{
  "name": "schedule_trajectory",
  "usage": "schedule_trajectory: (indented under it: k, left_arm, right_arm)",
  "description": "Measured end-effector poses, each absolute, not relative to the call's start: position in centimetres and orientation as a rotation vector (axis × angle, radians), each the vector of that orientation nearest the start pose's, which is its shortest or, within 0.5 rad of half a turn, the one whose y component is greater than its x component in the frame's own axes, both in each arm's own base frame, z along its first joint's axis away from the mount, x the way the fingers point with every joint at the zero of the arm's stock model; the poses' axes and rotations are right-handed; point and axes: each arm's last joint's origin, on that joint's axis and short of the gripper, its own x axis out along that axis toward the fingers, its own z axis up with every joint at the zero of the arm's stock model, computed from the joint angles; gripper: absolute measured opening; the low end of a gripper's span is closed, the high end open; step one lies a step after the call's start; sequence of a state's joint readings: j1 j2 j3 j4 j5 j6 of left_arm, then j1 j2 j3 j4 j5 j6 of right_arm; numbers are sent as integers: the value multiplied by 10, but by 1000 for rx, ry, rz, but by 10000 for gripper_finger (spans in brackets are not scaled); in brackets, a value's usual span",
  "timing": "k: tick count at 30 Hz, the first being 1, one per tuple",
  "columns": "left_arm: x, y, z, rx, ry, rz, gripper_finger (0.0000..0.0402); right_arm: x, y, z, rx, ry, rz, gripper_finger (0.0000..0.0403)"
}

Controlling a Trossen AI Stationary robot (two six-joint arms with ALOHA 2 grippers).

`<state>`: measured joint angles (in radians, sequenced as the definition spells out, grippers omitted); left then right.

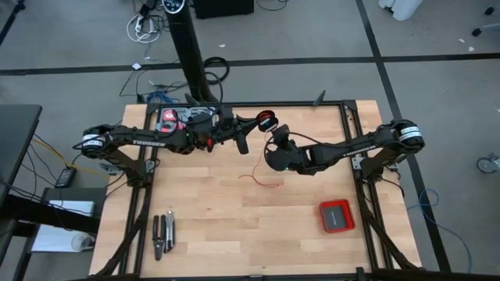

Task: Coil cords
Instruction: Coil the red wire onto the spool

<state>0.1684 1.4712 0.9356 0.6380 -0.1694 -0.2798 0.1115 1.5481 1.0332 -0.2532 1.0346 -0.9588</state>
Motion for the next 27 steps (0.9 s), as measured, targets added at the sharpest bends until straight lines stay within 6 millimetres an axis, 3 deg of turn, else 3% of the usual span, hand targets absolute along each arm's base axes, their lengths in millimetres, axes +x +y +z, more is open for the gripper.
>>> schedule_trajectory:
  k: [11,17,27]
  left_arm:
    - [326,58,302,-204,-124,242,0]
    - [326,58,302,-206,-120,236,0]
    - [326,58,302,-208,-124,234,0]
  right_arm:
    - [303,45,256,-667,723,-629,73]
    - [296,54,250,-474,684,-680,71]
    - [287,45,236,-342,697,-790,60]
